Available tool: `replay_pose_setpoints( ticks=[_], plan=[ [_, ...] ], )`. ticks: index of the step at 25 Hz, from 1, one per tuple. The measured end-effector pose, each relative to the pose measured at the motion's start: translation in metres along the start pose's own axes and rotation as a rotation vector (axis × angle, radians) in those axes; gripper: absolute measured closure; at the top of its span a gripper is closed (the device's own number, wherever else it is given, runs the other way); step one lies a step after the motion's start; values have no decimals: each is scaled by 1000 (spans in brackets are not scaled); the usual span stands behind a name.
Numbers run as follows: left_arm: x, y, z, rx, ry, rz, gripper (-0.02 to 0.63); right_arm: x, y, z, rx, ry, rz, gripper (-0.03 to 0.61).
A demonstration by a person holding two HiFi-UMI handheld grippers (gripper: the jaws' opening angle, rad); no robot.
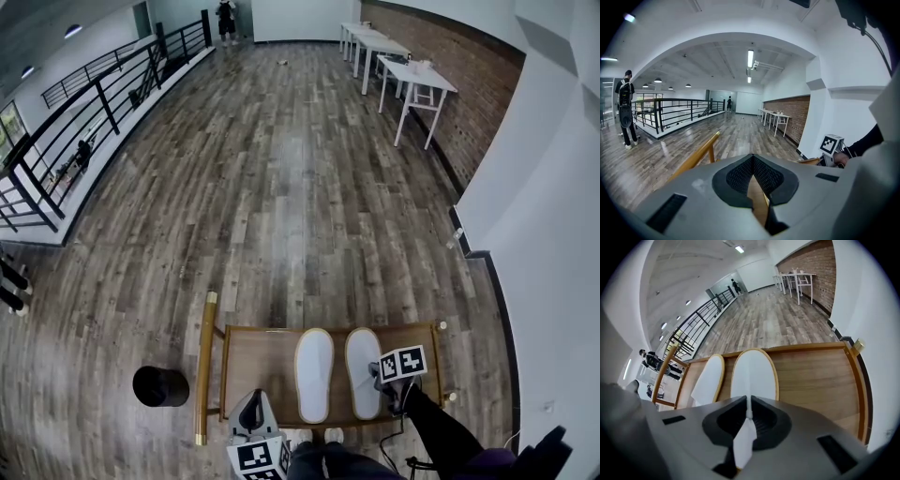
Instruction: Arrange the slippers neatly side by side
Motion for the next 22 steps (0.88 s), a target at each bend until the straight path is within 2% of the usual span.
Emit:
replay_pose_setpoints(
  ticks=[6, 13, 22],
  plan=[
    [0, -3, -3, 2, -13, 4, 612, -2, 17, -4, -68, 12, -49, 560],
    [2, -3, -3, 6, -10, -8, 612, -11, 29, -2, -27, 53, -52, 560],
    [2, -2, -3, 9, -7, -3, 612, -14, 26, -1, -19, 56, -41, 560]
  ],
)
Point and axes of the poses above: the fingertips, and each gripper's own axes: x backward along the fingers, y to its left, z out of its underside, the point moved 10 cm from there along x, backward along the fingers, and after that the axes turned 13 degrees about -x, right-handed, at the moved point
